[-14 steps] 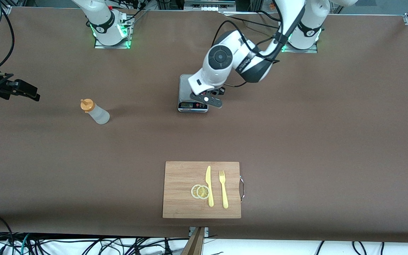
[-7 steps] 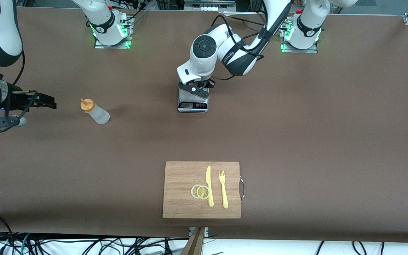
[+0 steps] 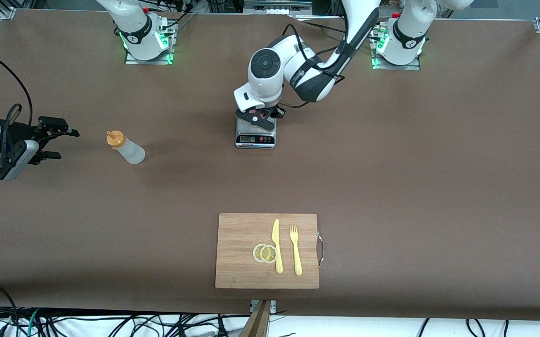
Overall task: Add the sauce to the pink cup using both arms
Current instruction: 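Set the cup on the scale while the right gripper grasps the bottle, then lift the white bottle with the right gripper while the left gripper withdraws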
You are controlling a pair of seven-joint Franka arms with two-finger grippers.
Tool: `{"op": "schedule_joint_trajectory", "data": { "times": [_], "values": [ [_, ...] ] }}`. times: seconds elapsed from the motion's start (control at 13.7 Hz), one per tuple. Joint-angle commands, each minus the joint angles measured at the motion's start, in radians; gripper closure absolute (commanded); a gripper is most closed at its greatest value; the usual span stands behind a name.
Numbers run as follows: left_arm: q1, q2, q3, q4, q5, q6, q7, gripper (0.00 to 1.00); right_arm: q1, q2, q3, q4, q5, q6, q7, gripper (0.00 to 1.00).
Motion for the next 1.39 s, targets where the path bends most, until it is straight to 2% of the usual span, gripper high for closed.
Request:
{"op": "schedule_joint_trajectory", "data": {
  "times": [0.0,0.07,0.29,0.44,0.73,0.95,1.1,1.32],
  "values": [
    [-0.019,0.007,0.014,0.014,0.018,-0.002,0.008,0.17,-0.033,0.037,-0.035,-0.057,0.147,0.003,-0.318,0.0],
    [-0.018,0.003,0.014,0.023,0.016,-0.004,0.006,0.0,-0.051,0.056,-0.041,-0.075,0.188,0.0,-0.427,0.0],
    [-0.003,-0.04,0.018,0.039,-0.045,-0.036,0.003,0.0,-0.102,0.179,-0.041,-0.086,0.318,-0.067,-0.787,0.0],
    [0.013,-0.086,0.047,0.08,-0.079,-0.127,0.003,0.0,-0.135,0.262,-0.041,-0.086,0.386,-0.118,-0.958,0.0],
    [0.057,-0.192,0.201,0.216,-0.08,-0.345,0.012,0.0,-0.166,0.368,-0.041,-0.074,0.448,-0.179,-1.226,0.0],
    [0.154,-0.258,0.219,0.244,-0.054,-0.421,0.028,0.0,-0.174,0.437,-0.041,-0.066,0.524,-0.227,-1.368,0.0],
    [0.226,-0.308,0.259,0.249,-0.04,-0.505,0.038,0.0,-0.171,0.46,-0.041,-0.065,0.526,-0.265,-1.408,0.0],
    [0.416,-0.347,0.259,0.276,-0.036,-0.653,0.197,0.0,-0.157,0.481,-0.031,-0.049,0.526,-0.268,-1.431,0.0]
  ]
}}
